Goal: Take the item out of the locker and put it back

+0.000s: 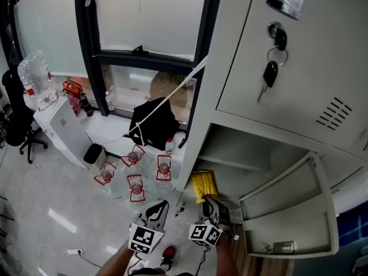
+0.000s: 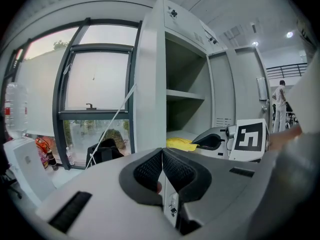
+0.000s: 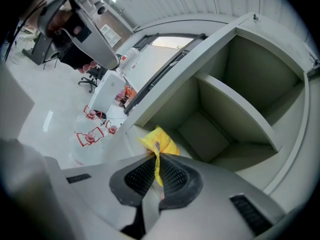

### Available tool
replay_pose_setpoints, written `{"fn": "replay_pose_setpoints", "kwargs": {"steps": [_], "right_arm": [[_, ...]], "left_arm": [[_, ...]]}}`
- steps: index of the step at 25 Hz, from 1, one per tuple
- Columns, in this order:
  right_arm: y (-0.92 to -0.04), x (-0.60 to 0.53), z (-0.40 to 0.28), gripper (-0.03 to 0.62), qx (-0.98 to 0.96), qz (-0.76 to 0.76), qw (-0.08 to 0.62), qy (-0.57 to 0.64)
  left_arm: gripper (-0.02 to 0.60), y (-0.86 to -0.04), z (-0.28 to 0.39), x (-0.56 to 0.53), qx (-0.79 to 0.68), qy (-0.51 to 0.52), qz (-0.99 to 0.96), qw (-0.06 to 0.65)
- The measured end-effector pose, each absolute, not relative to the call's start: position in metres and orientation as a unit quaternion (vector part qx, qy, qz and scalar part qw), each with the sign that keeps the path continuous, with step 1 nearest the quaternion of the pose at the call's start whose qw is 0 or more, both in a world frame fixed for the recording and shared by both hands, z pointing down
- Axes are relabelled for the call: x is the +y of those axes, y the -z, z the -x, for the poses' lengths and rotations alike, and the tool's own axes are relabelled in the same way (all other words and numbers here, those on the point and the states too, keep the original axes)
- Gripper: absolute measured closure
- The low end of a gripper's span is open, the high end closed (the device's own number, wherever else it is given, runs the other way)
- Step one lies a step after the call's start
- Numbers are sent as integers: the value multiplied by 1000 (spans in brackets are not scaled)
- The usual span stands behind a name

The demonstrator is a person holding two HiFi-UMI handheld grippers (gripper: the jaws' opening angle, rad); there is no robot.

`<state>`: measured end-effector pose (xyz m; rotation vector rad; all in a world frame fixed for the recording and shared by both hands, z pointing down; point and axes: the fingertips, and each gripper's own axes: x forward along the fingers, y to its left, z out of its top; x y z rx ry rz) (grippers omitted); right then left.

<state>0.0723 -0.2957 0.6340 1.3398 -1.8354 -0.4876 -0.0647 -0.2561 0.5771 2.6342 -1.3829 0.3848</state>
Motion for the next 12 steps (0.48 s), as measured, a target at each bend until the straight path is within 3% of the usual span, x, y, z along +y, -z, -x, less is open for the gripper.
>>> {"fn": "replay_pose_setpoints", "kwargs": {"steps": [4, 12], "right_arm": [[-628, -298, -74, 574, -733, -539, 379, 171], [-580, -290, -84, 577, -765, -580, 266, 87]], "left_arm": [[558, -573, 68, -258, -464, -124, -875, 67], [558, -544, 64, -256, -464, -103, -879, 43]]}}
